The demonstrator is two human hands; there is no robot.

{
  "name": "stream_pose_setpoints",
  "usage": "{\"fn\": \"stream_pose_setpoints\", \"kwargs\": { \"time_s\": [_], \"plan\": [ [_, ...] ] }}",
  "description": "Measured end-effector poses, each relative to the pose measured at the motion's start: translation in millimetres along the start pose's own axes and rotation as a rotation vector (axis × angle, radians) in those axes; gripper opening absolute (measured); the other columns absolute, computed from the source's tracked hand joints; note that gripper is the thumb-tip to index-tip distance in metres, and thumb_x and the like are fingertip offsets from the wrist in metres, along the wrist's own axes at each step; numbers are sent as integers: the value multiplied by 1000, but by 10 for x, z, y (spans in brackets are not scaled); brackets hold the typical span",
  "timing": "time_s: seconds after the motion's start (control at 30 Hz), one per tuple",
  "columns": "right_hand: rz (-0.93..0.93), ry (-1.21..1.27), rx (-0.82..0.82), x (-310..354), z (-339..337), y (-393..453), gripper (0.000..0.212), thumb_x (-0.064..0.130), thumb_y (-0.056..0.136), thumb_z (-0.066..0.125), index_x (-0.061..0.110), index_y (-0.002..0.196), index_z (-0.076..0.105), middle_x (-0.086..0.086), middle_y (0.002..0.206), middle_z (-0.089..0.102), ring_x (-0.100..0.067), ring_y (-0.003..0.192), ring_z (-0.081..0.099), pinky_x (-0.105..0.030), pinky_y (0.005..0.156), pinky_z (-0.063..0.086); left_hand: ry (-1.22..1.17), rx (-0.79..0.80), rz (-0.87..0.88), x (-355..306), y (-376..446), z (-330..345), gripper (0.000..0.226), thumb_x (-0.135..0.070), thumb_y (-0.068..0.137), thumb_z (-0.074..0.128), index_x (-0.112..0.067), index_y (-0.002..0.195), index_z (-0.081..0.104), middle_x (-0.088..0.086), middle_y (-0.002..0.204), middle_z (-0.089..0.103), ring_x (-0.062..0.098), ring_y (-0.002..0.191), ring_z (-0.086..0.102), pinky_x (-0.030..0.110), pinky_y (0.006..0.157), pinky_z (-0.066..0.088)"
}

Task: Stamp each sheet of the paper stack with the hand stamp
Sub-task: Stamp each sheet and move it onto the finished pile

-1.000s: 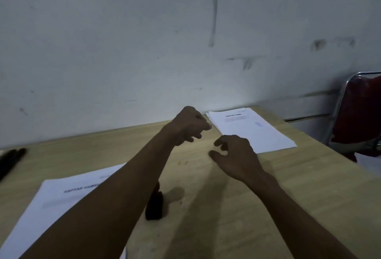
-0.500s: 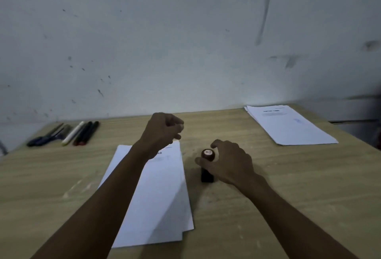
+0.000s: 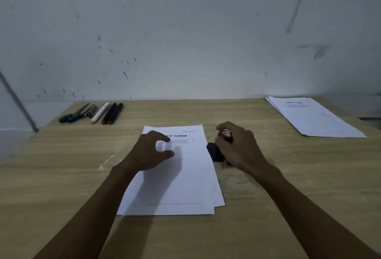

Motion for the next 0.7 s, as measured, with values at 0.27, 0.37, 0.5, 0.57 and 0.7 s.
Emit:
{"fn": "stream_pose_setpoints", "kwargs": {
  "time_s": [0.27,0.37,0.5,0.57,0.7],
  "plan": [
    [-18,-38,128,266,500,20,15,34,82,55,25,85,43,5,73,61,-15,62,59,-31,53,41,224,172,65,140,-217,336,96,-85,53,45,-33,134,50,-4,149,39,18,136,33,35,113,25],
    [-30,-147,122,314,557,71,16,29,82,56,22,90,44,2,78,60,-18,68,57,-34,58,44,287,133,78,174,-199,367,84,-80,66,51,-32,135,48,-2,145,42,23,131,38,45,109,30],
    [-74,-270,165,376,646,115,14,24,80,55,22,87,43,4,72,57,-18,65,54,-32,54,40,294,93,71,221,-208,402,78,-78,72,50,-33,137,46,-1,148,37,26,137,32,47,112,25],
    [-108,-314,194,409,700,111,13,23,79,54,23,86,42,4,70,56,-18,63,53,-30,52,35,287,64,70,230,-224,410,77,-77,74,49,-34,137,44,0,153,32,26,142,24,46,115,20],
    [-147,-396,218,458,825,107,12,24,80,52,25,86,41,5,70,56,-18,63,51,-29,53,33,270,48,68,261,-247,434,77,-79,72,45,-37,137,43,-2,156,27,25,145,18,43,115,14]
  ]
}}
Point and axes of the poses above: each hand's wrist, its own y-axis towards the middle knuckle, its own z-axis out of the palm, x = y × z, the point moved 9 cm from there along y, towards the middle knuckle
